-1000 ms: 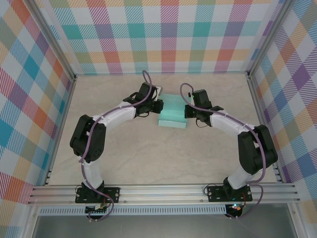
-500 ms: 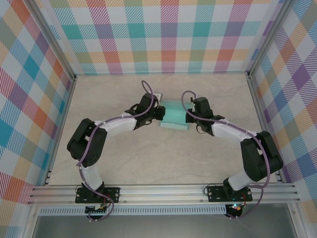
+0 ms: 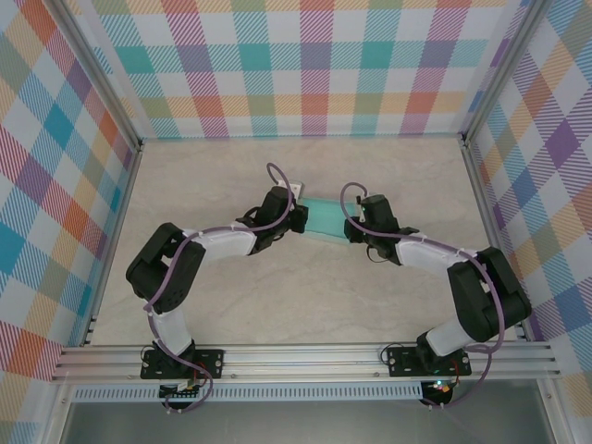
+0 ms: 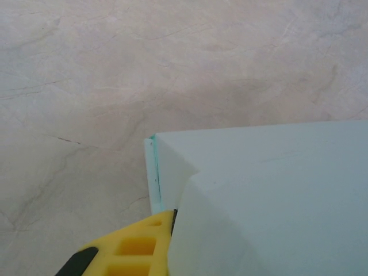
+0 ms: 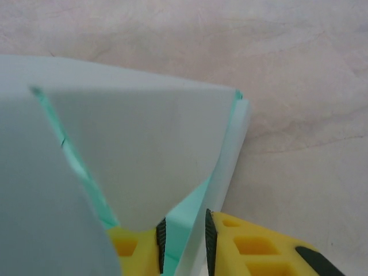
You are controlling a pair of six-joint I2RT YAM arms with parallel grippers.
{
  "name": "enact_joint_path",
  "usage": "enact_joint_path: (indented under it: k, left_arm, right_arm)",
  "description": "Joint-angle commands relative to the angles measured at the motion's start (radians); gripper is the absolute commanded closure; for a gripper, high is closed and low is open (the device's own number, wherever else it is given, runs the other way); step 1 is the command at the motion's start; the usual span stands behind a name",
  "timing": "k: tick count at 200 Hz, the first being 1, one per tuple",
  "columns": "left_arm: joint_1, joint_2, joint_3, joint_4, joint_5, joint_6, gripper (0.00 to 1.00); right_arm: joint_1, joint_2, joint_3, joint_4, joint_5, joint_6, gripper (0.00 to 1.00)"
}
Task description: Fold the paper box
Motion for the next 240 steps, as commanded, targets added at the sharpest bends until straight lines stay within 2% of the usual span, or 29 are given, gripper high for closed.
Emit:
enact_joint_path:
  k: [1,40,70,89,125,153,170,187,196,214,240]
  left_arm:
    - [-0.012,0.030,-0.008,-0.019,-0.018,0.002,0.87]
    - [-0.013,0.032,0.010,-0.043,-0.019,-0.007,0.86]
    - [-0.012,0.030,0.040,-0.108,-0.052,-0.014,0.86]
    - [-0.012,0.032,0.051,-0.133,-0.081,-0.019,0.86]
    - [-0.013,0.053,0.076,-0.175,-0.104,-0.031,0.86]
    - [-0.013,0.070,0.105,-0.208,-0.121,-0.035,0.86]
    - [-0.012,0.076,0.122,-0.223,-0.129,-0.032,0.86]
    - [-0.012,0.081,0.132,-0.228,-0.132,-0.030,0.86]
    - [-0.012,0.084,0.135,-0.227,-0.131,-0.029,0.86]
    - [-0.013,0.092,0.141,-0.228,-0.128,-0.026,0.86]
    - [-0.013,0.085,0.130,-0.217,-0.126,-0.026,0.86]
  right_arm:
    - [0.005,-0.042,0.010,-0.010,-0.045,0.042,0.73]
    - [0.004,0.011,0.091,-0.036,-0.083,0.029,0.73]
    - [0.003,0.021,0.117,-0.042,-0.157,-0.006,0.63]
    - [-0.011,-0.007,0.082,-0.040,-0.218,-0.019,0.58]
    - [-0.085,-0.096,0.015,-0.082,-0.426,-0.016,0.50]
    - [-0.125,-0.205,-0.044,-0.125,-0.486,-0.013,0.48]
    - [-0.188,-0.304,-0.078,-0.136,-0.516,0.037,0.45]
    - [-0.286,-0.395,-0.100,-0.124,-0.556,0.116,0.38]
    - [-0.342,-0.410,-0.096,-0.113,-0.598,0.159,0.38]
    - [-0.415,-0.367,-0.046,-0.133,-0.651,0.251,0.37]
    - [-0.435,-0.213,0.052,-0.135,-0.706,0.414,0.38]
